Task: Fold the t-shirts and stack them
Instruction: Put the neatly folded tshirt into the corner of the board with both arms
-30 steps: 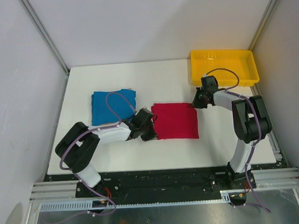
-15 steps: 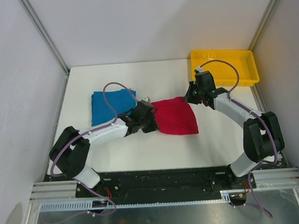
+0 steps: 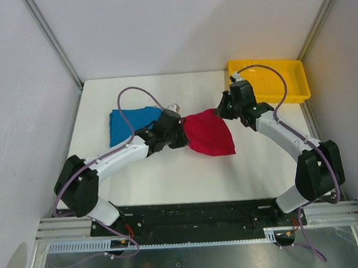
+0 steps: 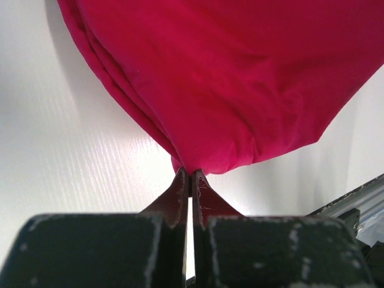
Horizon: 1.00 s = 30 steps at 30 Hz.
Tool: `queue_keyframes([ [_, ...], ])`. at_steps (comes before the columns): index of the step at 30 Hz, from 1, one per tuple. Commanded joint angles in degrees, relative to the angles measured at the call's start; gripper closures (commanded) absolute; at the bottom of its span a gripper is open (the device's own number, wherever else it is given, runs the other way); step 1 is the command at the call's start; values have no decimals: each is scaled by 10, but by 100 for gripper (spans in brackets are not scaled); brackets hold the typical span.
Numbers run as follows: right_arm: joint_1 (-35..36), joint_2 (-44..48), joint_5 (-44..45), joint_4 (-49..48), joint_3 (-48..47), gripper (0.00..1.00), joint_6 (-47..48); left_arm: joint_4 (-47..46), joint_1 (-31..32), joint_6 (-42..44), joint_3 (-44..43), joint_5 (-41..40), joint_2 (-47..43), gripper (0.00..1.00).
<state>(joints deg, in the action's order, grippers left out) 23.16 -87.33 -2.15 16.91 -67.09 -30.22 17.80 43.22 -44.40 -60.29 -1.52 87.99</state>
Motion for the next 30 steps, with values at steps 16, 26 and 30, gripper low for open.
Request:
queue_keyframes([
  [16, 74, -32, 54, -99, -157, 100, -25, 44, -145, 81, -55, 6, -112, 100],
  [26, 139, -169, 75, -105, -311, 100, -24, 73, -262, 115, -44, 34, -147, 100],
  [30, 159, -224, 79, -100, -373, 100, -25, 81, -310, 121, -32, 46, -160, 100],
])
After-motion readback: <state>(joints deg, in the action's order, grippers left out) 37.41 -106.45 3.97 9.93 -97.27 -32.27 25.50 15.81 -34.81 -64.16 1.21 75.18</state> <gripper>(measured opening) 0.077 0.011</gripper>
